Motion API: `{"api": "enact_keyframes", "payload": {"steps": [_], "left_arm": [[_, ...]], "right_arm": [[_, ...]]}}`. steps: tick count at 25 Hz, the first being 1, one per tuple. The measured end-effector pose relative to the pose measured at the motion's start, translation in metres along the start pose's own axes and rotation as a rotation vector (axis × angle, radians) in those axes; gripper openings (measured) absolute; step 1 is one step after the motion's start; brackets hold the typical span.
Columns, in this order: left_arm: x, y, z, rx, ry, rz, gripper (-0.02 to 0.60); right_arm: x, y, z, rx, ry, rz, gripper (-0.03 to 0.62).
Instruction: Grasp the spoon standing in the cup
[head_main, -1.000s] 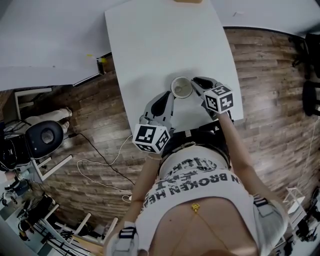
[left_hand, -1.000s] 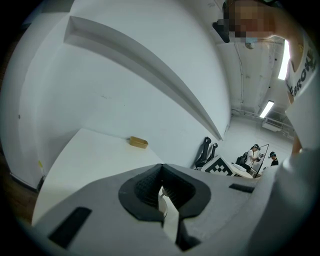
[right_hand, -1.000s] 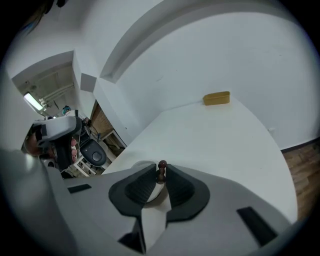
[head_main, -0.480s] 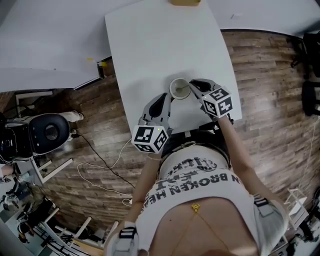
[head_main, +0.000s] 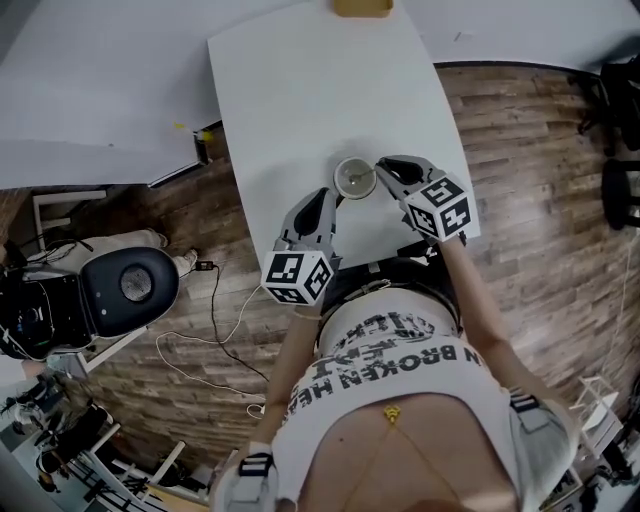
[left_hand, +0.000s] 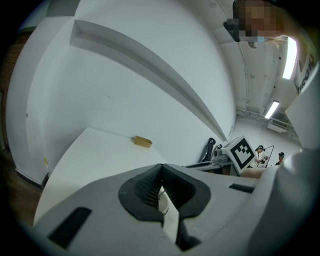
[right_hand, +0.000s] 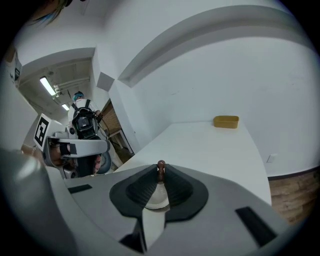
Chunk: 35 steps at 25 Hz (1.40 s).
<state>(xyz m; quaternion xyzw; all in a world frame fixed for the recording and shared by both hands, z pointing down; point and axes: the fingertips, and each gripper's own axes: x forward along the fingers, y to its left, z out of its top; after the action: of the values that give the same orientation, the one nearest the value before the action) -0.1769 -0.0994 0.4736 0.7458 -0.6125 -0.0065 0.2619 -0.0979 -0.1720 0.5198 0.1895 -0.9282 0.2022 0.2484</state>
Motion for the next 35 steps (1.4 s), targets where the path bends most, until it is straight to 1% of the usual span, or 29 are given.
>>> {"api": "enact_keyframes", "payload": {"steps": [8, 14, 23, 28, 35], "left_arm": [[0.000, -0.004, 0.003, 0.010, -0.018, -0.005, -0.002], [0.001, -0.010, 0.005, 0.021, -0.021, -0.006, -0.002], [0.002, -0.013, 0.007, 0.035, -0.032, -0.011, -0.002], [-0.005, -0.024, 0.008, 0.039, -0.044, -0.015, -0.002], [0.002, -0.019, 0.007, 0.034, -0.034, -0.008, -0.002]], "right_arm": [[-0.040, 0.002, 0.048, -0.003, -0.119, 0.013, 0.041], [-0.079, 0.005, 0.086, 0.030, -0.234, 0.033, 0.041], [-0.123, 0.011, 0.128, 0.058, -0.388, 0.054, 0.041], [-0.147, 0.018, 0.135, 0.045, -0.430, 0.048, 0.041], [-0.143, 0.011, 0.139, 0.035, -0.426, 0.048, 0.041]]}}
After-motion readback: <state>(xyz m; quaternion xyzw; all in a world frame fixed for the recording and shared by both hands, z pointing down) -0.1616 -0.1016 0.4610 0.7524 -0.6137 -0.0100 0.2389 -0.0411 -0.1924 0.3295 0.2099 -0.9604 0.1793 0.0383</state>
